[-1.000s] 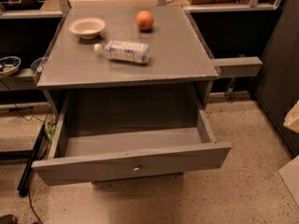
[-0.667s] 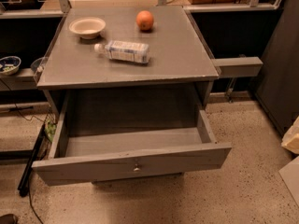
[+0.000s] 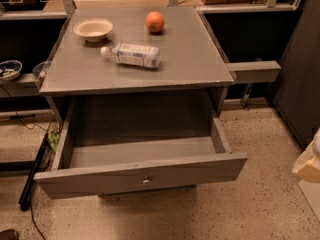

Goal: Close top drawer

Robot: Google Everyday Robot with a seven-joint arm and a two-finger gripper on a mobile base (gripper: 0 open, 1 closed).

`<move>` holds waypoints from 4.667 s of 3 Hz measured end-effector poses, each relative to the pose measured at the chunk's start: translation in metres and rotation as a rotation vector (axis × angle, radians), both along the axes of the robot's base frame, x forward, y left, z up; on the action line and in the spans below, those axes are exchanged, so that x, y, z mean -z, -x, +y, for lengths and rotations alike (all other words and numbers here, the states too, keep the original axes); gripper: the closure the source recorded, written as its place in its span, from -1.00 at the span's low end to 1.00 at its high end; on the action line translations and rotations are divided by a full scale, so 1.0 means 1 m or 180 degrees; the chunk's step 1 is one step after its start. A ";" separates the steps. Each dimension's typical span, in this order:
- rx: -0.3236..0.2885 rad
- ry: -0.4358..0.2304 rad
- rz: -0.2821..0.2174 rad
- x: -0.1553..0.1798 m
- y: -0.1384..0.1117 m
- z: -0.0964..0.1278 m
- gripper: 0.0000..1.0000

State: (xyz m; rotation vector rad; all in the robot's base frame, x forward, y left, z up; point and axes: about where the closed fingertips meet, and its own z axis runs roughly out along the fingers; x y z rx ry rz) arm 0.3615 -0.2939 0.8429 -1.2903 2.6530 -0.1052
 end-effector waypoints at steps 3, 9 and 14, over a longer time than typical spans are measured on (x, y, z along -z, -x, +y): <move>-0.0230 -0.0982 0.0270 0.043 0.042 0.065 1.00; -0.0119 -0.0914 0.0340 0.156 -0.055 0.109 1.00; 0.0101 -0.1182 0.0009 0.160 -0.124 0.142 1.00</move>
Offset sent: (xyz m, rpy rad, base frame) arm -0.0598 0.0933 -0.0582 0.4327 0.1377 0.1300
